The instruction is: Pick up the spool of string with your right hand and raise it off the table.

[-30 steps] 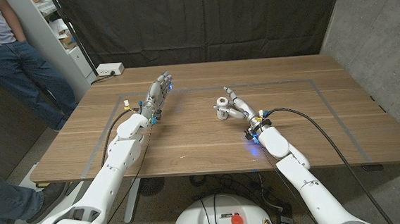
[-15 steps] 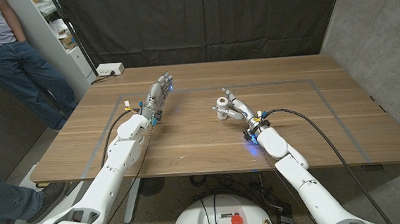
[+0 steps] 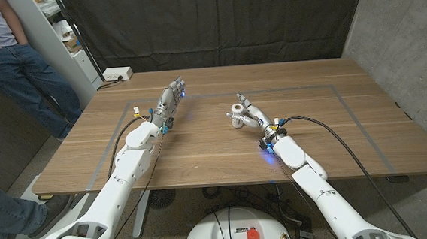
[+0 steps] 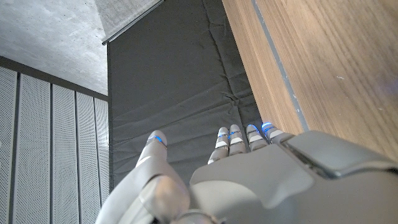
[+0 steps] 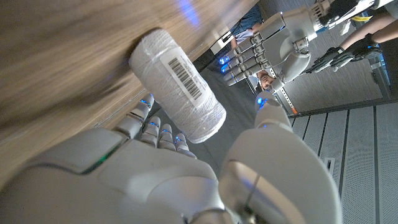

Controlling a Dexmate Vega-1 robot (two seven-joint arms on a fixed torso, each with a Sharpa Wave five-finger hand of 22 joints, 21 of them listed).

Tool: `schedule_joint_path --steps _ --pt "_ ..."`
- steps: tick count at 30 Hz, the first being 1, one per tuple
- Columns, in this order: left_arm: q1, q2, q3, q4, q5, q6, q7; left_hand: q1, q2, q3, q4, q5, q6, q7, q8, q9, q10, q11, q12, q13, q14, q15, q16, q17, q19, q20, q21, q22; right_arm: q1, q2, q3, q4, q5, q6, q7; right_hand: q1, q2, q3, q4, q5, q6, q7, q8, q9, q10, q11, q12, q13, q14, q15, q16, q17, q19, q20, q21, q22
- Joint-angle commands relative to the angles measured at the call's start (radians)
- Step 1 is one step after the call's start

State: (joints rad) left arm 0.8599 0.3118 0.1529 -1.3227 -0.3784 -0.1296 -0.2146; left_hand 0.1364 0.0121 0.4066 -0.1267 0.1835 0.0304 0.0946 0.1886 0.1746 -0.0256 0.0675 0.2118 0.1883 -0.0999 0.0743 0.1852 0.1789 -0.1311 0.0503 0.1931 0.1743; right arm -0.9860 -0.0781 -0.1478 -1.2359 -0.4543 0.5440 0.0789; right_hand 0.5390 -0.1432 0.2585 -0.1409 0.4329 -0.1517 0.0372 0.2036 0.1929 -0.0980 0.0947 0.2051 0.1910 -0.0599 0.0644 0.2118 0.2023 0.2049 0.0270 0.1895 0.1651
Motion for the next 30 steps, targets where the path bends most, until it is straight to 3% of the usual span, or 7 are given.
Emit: schedule_joint_path --steps 1,22,30 --pt "0.006 0.002 -0.002 -0.013 -0.001 0.008 0.006 0.001 0.012 -0.003 -0.002 0.001 0.008 0.004 0.0 0.004 -0.001 -0.004 -0.003 0.005 0.0 0.006 0.003 0.004 0.001 0.006 0.003 0.005 0.021 0.009 -0.007 0.047 0.0 0.03 -0.024 0.014 0.002 -0.005 0.0 0.007 0.011 -0.008 0.01 0.003 0.011 0.0 0.005 0.001 0.009 -0.002 0.009 0.006 0.011 0.006 0.009 0.005" --pt "0.016 0.005 -0.008 -0.03 0.0 0.011 0.011 0.001 0.012 -0.003 -0.002 0.0 0.013 0.004 0.001 0.004 -0.001 -0.004 -0.002 0.005 0.0 0.005 0.003 0.004 -0.001 0.008 0.003 0.005 0.051 0.015 -0.025 0.117 -0.031 0.063 -0.082 0.045 0.013 -0.013 -0.001 0.027 0.114 -0.046 0.036 0.002 0.062 -0.031 0.017 0.004 0.053 -0.027 0.02 0.007 0.055 -0.01 0.015 0.005" --pt "0.022 0.006 -0.009 -0.038 0.0 0.015 0.015 0.001 0.012 -0.004 -0.002 0.0 0.016 0.005 0.002 0.004 -0.001 -0.004 -0.003 0.005 0.001 0.005 0.004 0.004 -0.001 0.009 0.003 0.005 0.057 0.02 -0.028 0.142 -0.046 0.074 -0.124 0.064 0.023 -0.015 0.001 0.037 0.152 -0.056 0.039 0.002 0.107 -0.046 0.027 0.007 0.109 -0.038 0.038 0.011 0.102 -0.018 0.025 0.006"
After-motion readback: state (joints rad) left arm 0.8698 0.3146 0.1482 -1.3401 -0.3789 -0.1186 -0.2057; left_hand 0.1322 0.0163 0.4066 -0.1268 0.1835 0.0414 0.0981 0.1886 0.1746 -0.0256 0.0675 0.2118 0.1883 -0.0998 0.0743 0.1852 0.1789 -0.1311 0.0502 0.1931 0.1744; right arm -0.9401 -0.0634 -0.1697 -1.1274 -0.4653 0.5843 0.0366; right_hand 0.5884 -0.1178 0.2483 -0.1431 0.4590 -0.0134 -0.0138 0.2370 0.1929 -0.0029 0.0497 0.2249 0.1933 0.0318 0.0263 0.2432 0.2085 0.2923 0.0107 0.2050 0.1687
